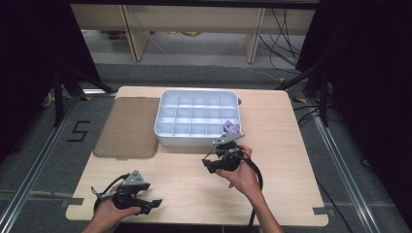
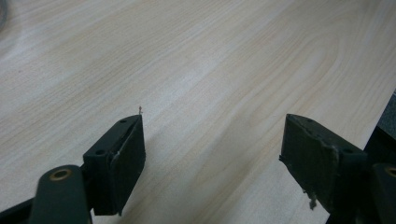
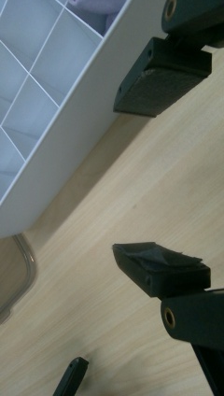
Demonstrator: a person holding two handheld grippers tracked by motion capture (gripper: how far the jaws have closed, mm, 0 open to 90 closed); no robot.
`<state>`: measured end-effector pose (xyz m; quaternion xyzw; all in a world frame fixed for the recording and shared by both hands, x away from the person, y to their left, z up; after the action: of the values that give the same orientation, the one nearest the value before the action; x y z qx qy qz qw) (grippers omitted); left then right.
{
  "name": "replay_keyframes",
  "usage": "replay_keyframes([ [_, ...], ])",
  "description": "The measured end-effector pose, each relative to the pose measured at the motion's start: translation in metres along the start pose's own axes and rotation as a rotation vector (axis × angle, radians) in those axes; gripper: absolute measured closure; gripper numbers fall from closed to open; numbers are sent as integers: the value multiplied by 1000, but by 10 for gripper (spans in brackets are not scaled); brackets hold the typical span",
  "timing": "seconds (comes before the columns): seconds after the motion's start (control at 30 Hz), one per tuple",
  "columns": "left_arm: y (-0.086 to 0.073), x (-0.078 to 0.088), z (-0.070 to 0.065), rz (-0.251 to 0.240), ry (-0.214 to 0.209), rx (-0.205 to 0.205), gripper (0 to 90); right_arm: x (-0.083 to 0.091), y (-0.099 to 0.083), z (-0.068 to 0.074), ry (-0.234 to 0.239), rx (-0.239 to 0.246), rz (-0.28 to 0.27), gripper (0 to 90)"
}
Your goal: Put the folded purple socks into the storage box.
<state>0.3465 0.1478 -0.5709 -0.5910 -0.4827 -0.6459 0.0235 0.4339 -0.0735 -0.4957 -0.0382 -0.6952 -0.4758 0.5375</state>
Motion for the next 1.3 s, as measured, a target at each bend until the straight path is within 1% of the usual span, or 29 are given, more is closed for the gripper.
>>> replay_keyframes([
  [0.07,0,0,0,-1,-1,3,215,-1,-2,2,2,6,1,278],
  [0.1,0,0,0,-1,-1,3,215,-2,-2,3,0,15,-9,278],
  [0.13,0,0,0,-1,0,-2,215,-1,-4,5,8,8,-2,277],
  [0.17,0,0,0,-1,0,-1,215,-1,-5,6,5,-1,5,274],
  [0.23,0,0,0,-1,1,-1,215,0,-6,7,6,3,8,272],
  [0.37,0,0,0,-1,-1,1,215,-2,-9,12,18,-5,0,234],
  [0.4,0,-1,-1,-8,-6,20,215,-4,-10,14,21,-2,-13,207],
  [0.43,0,-1,-1,-8,-6,20,215,-4,-10,14,21,-2,-13,207],
  [0.47,0,-1,-1,-5,-3,18,215,-5,-11,14,13,13,-14,199],
  [0.5,0,-1,-1,-3,-5,16,215,-5,-12,16,21,-6,-13,194],
  [0.53,0,0,0,0,1,-1,215,-6,-13,17,24,25,-16,192],
  [0.57,0,0,0,0,1,-1,215,-6,-13,17,24,25,-16,192],
  [0.63,0,0,0,1,1,-3,215,-5,-16,22,41,17,11,180],
  [0.67,0,0,0,1,1,-3,215,-4,-16,23,42,30,4,179],
  [0.7,0,0,0,1,1,-2,215,-4,-16,23,42,30,4,179],
  [0.73,0,0,1,1,1,-2,215,-5,-17,26,47,35,-10,175],
  [0.77,0,0,1,1,1,-2,215,-6,-17,26,52,50,-8,174],
  [0.8,0,0,1,1,2,-2,215,-6,-18,27,38,29,-8,174],
  [0.83,0,0,0,-8,0,8,215,-5,-20,29,54,37,6,173],
  [0.87,0,0,0,-9,0,9,215,-8,-20,29,40,39,-14,172],
  [0.9,0,0,0,-8,1,8,215,-6,-22,30,50,47,7,172],
  [0.93,0,1,1,1,2,-2,215,-7,-22,30,54,63,4,172],
  [0.97,0,1,1,1,2,-2,215,-7,-22,30,54,63,4,172],
  [1.0,0,1,1,1,2,-2,215,-6,-24,33,55,31,10,171],
  [1.1,0,0,0,-8,1,8,215,-6,-25,34,53,42,1,171],
  [1.13,0,0,1,2,2,-3,215,-6,-27,36,53,45,5,171],
  [1.17,0,0,1,0,3,-1,215,-8,-27,36,48,55,-13,171],
  [1.2,0,0,1,1,3,-2,215,-7,-29,38,58,40,6,171],
  [1.3,0,0,1,0,3,-2,215,-9,-30,37,44,49,-6,171],
])
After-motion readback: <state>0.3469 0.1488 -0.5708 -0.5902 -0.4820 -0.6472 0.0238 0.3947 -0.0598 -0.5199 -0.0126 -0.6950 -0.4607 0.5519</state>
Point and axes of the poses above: each handheld gripper's, and its own axes: x roughly backward along the jaws, y roughly out of its top, z roughly to its left, the point moved 9 cm from there along -x, roughly forward along the jaws, and after that the axes turned 6 degrees about z, right-handed, at the moved point
